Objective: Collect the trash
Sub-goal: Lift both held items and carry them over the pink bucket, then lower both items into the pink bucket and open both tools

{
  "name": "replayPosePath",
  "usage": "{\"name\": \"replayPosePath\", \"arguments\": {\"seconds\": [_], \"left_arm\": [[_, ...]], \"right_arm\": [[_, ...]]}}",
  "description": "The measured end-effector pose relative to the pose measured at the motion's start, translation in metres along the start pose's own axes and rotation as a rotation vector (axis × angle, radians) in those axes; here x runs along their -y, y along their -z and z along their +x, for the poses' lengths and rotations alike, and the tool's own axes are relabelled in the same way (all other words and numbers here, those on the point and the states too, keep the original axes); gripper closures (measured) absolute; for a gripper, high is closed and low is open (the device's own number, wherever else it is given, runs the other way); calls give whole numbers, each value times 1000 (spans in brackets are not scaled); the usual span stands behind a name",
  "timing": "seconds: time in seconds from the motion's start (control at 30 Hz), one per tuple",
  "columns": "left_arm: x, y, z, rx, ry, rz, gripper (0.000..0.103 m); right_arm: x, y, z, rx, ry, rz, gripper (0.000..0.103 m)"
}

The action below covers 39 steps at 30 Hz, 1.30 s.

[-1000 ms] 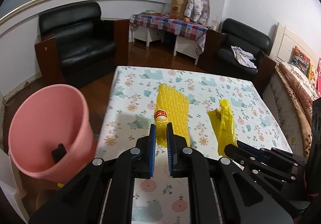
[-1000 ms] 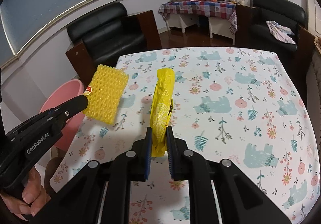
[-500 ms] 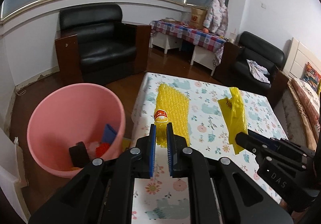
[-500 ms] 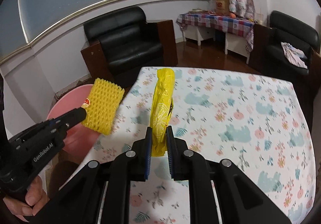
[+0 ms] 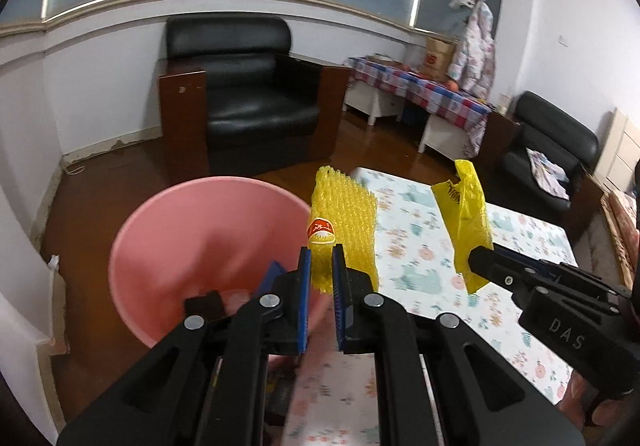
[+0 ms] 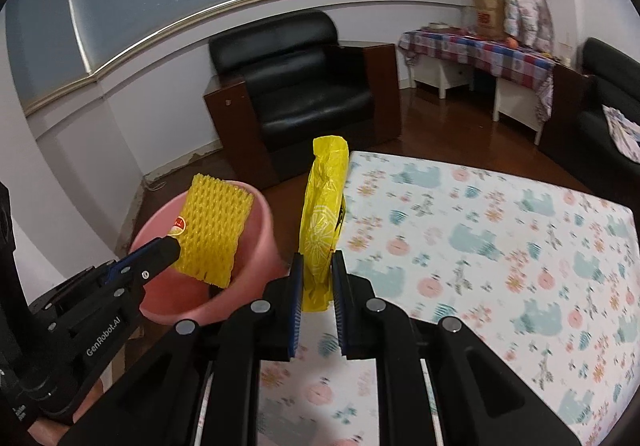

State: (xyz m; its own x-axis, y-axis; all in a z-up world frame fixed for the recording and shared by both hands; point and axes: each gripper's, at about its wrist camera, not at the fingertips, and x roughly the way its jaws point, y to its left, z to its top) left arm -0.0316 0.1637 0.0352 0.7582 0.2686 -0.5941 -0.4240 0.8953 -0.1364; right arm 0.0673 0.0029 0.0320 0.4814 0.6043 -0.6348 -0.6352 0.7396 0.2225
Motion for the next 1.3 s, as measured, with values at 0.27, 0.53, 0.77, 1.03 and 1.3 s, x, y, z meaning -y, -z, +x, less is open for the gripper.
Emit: {"name": "replayPosePath", "arguments": {"seconds": [0.27, 0.53, 0.77, 1.03, 1.3], "left_arm": [[-31, -1, -6, 7, -61, -58, 93], [-57, -1, -7, 15, -117, -85, 93], [-79, 1, -5, 6, -145, -114, 93], [-86, -2, 7, -13, -174, -134, 93], [-96, 3, 15, -37, -195, -153, 93]], "right_arm": [[-35, -15, 24, -25, -53, -43, 90], [-62, -19, 49, -63, -80, -82, 90], [-76, -20, 72, -110, -104, -90, 90], [-90, -15, 90, -140, -108, -123, 90], [-96, -10, 108, -172, -109, -146, 89]]}}
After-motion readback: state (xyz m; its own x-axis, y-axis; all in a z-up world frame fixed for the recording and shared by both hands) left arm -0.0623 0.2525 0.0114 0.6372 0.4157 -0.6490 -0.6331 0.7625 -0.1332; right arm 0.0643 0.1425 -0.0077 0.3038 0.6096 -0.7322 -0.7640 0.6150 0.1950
